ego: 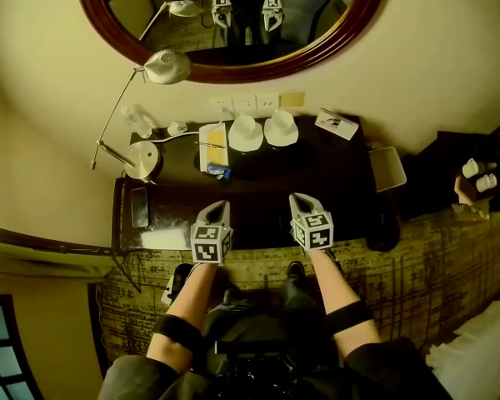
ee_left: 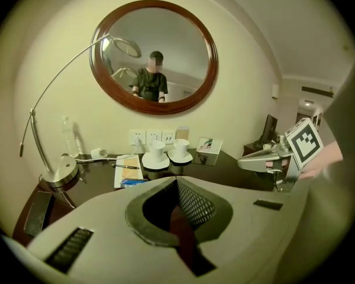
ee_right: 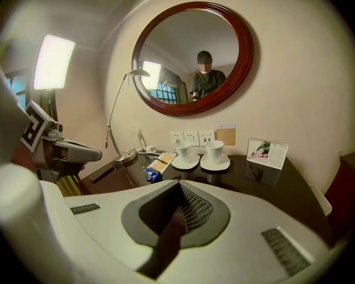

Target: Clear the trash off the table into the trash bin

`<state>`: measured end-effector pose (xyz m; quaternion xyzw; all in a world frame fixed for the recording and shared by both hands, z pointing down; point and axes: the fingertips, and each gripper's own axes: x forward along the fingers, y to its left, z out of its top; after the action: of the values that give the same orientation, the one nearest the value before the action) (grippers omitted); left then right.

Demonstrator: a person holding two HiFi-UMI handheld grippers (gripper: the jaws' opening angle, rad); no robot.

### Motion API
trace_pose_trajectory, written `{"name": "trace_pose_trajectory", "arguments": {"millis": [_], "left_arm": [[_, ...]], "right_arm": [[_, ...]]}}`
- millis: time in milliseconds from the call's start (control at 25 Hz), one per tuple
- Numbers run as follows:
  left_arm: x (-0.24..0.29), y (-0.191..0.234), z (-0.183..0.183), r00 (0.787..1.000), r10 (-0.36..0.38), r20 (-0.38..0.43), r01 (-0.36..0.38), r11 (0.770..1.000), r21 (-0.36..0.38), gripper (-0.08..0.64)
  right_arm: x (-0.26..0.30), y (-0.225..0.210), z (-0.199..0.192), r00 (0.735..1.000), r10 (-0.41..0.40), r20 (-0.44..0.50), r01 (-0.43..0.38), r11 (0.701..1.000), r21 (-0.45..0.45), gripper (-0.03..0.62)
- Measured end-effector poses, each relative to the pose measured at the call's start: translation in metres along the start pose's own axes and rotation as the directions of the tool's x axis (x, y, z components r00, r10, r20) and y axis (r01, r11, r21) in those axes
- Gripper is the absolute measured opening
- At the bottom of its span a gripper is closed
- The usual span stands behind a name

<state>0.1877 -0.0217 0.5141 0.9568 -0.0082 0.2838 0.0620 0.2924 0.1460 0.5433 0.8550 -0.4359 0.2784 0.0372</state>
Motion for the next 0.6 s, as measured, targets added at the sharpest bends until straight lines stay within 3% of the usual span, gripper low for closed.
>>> {"name": "trace_pose_trajectory", "arguments": {"millis": [360,600], "left_arm": [[0.016,0.009,-0.009,0.997,0.009,-0.079,-0.006,0.999,0.050,0.000],[0.062,0.027,-0.010,0.987,-0.019,-0.162,0.052,0.978,0.204,0.085]], "right_arm": [[0.015,0.015,-0.014,0.998,0.056,-0.042,-0.055,0.998,0.015,0.003],[0.027,0.029,-0.021,0.994,0.098,-0.054,-0.098,0.995,0.009,0.003]]}}
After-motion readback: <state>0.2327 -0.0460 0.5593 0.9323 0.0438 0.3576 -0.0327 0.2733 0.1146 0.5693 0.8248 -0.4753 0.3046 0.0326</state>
